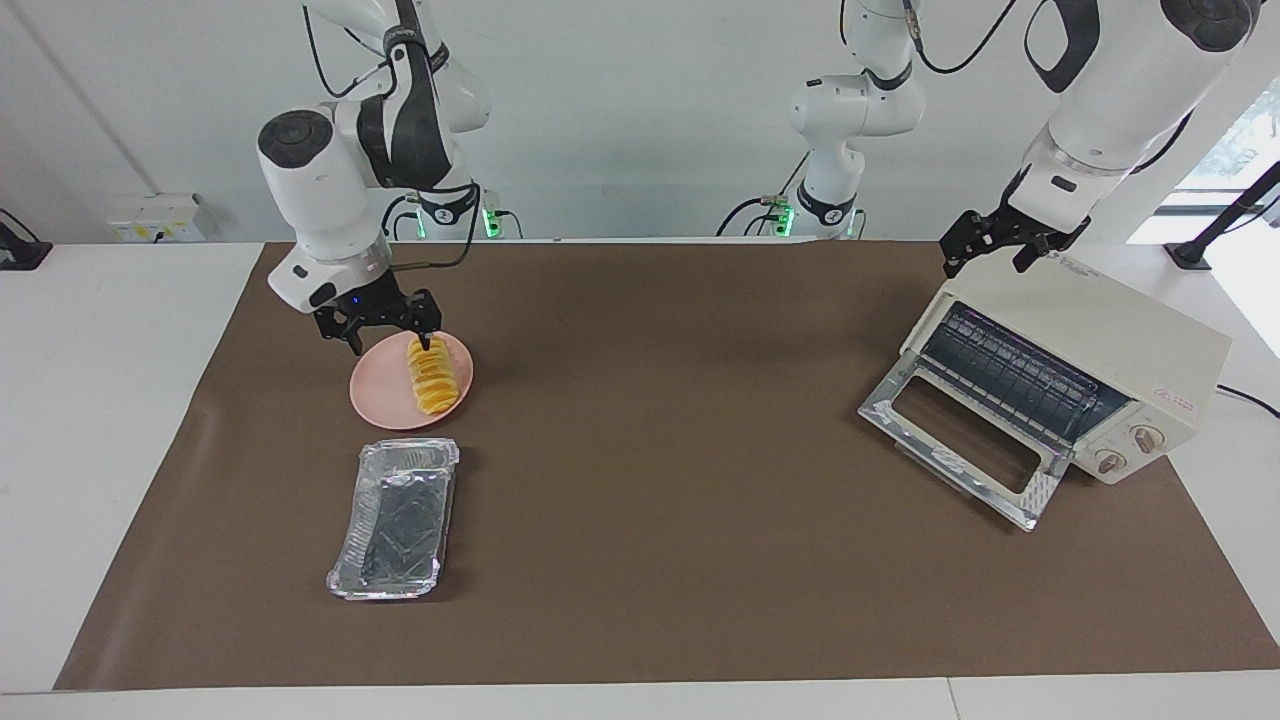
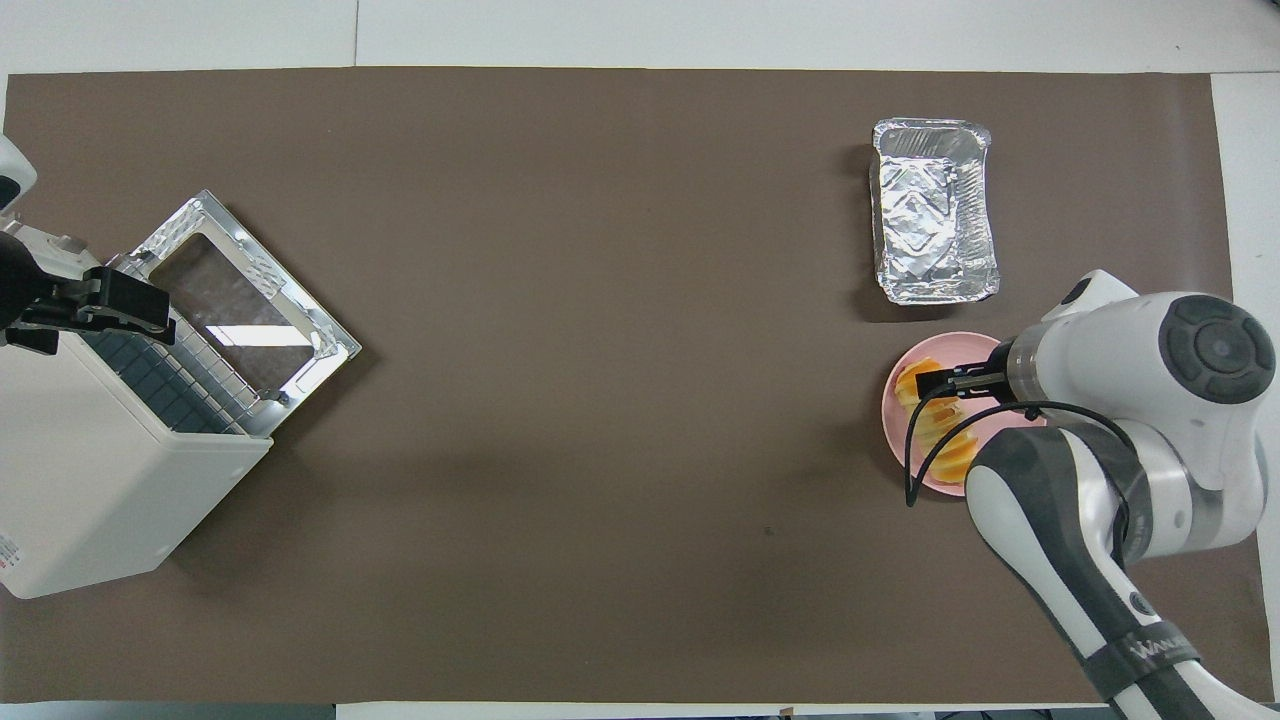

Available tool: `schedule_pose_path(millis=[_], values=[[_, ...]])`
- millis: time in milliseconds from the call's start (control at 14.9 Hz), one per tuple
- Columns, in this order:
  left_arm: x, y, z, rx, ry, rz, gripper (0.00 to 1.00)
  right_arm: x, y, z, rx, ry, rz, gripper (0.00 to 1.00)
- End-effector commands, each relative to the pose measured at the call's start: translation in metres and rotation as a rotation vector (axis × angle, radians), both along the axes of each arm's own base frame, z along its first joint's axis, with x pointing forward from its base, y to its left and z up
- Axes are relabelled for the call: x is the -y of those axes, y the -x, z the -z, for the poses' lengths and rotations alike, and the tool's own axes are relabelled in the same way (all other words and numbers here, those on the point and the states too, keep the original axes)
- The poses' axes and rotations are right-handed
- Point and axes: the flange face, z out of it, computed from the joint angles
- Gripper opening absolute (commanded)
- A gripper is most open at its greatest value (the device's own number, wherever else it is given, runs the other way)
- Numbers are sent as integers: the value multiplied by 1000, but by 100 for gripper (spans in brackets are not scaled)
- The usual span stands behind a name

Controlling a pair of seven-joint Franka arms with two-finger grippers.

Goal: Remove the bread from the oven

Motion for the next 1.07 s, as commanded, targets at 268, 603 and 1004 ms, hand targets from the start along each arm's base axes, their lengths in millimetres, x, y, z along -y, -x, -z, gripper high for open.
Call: schedule_pose_path(millis=[268,603,1004], values=[[-7,5,-4,-3,15,-5,100,28,3,-116,-79,-10,-87,100],[-4,4,-3,-3,15,-2,100,50,16,-154,-144,-13,-46,100],[-2,4,-4,0,15,1,100,63,16,-144,-143,-16,-45,100]])
